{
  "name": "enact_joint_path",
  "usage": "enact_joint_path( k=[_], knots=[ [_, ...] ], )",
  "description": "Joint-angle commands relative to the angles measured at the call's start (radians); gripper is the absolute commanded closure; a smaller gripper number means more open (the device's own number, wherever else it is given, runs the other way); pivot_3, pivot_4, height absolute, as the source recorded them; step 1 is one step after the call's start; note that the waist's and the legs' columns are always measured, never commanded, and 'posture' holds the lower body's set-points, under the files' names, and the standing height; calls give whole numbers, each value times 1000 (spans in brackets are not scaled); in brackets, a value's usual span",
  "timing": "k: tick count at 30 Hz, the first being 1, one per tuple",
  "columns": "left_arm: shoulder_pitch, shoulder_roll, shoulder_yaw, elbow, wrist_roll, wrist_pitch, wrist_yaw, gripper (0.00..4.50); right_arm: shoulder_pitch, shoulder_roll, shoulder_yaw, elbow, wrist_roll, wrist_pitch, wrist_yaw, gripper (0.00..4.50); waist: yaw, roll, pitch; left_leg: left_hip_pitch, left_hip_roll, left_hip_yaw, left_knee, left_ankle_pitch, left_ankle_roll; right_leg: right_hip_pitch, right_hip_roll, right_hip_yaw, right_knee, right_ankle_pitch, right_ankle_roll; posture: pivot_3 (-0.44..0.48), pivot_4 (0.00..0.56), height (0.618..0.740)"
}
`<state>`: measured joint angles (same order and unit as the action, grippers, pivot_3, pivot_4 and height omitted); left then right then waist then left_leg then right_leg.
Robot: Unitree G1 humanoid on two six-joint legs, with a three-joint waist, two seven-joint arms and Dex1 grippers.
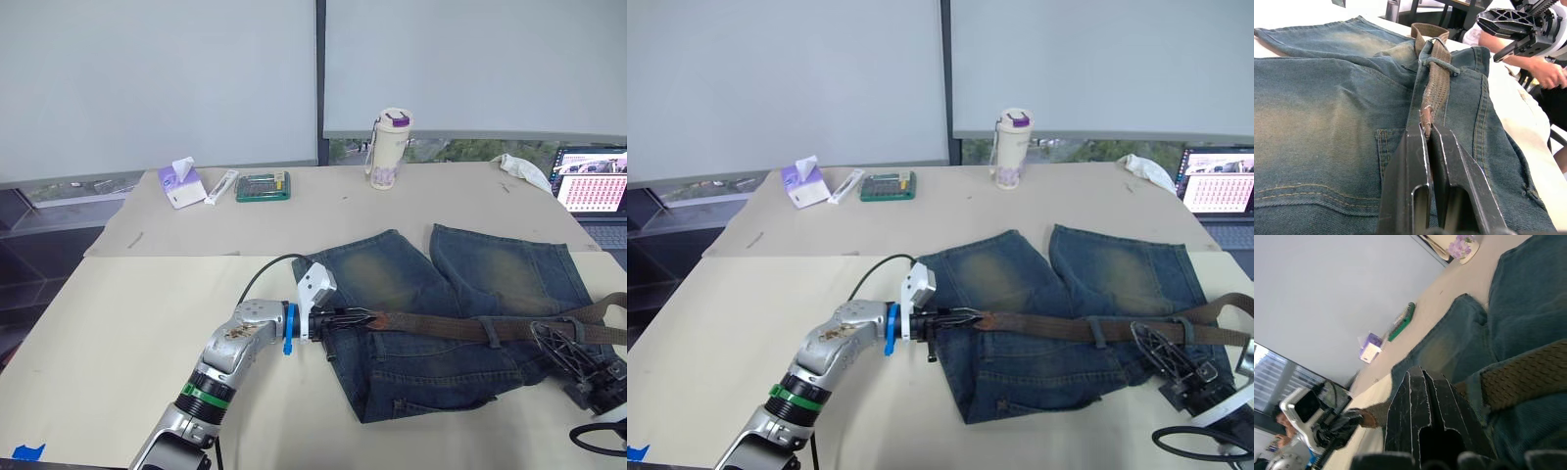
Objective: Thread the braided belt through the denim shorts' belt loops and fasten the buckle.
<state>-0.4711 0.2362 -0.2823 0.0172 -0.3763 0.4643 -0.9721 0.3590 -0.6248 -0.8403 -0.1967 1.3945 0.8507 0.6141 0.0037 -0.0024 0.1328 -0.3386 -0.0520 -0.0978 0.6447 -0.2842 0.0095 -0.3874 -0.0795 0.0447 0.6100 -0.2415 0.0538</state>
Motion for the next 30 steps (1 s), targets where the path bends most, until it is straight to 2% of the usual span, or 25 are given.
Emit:
enact_joint_path(
  k=[1,3,6,9,17,20,22,25,30],
  knots=[
    [-12,2,10,-11,-1,-9,1,4500,-41,-75,-116,118,-125,-144,22,3869,1,0,0,0,-1,0,0,0,0,0,0,0,0,0,0,0,150,740],
    [-12,5,8,-14,0,-12,-3,4500,-36,-133,-117,192,-223,-187,57,3282,1,0,0,0,-2,1,0,0,0,0,0,1,0,0,0,0,150,740],
    [-14,12,5,-21,2,-18,-14,4500,-4,-216,-40,279,-465,-311,94,2261,0,0,0,0,-1,6,-1,0,0,0,1,0,0,0,0,0,150,740],
    [-22,11,2,-33,-2,-19,-20,4500,-14,-267,36,362,-626,-386,104,1245,-2,0,0,0,0,11,-1,0,0,0,1,1,0,0,0,0,150,740],
    [-34,5,-2,-52,-2,-9,-18,4500,-5,-302,267,391,-875,-412,175,1245,-6,0,0,1,0,15,0,-1,2,0,-2,7,0,0,-1,0,150,740],
    [-34,10,-1,-61,-6,-1,-18,4500,-20,-302,328,412,-933,-411,183,1245,-8,-8,0,2,-1,16,0,-2,4,0,-2,9,0,0,-1,0,150,740],
    [-32,14,-2,-63,-4,0,-20,4500,-43,-276,352,385,-923,-369,181,1777,-8,-14,-1,2,0,15,0,-2,3,0,0,8,-1,0,-1,0,150,740],
    [-32,19,-1,-59,-1,-3,-18,4500,-58,-206,463,232,-887,-280,193,2687,-18,-20,-3,3,4,12,0,-2,3,1,2,8,-1,2,-5,0,150,740],
    [-36,21,0,-58,-2,-3,-15,4500,-119,-108,554,115,-889,-183,141,4456,-37,-31,-10,6,16,11,-1,-5,0,1,12,8,-1,2,-5,0,150,740]
  ],
)
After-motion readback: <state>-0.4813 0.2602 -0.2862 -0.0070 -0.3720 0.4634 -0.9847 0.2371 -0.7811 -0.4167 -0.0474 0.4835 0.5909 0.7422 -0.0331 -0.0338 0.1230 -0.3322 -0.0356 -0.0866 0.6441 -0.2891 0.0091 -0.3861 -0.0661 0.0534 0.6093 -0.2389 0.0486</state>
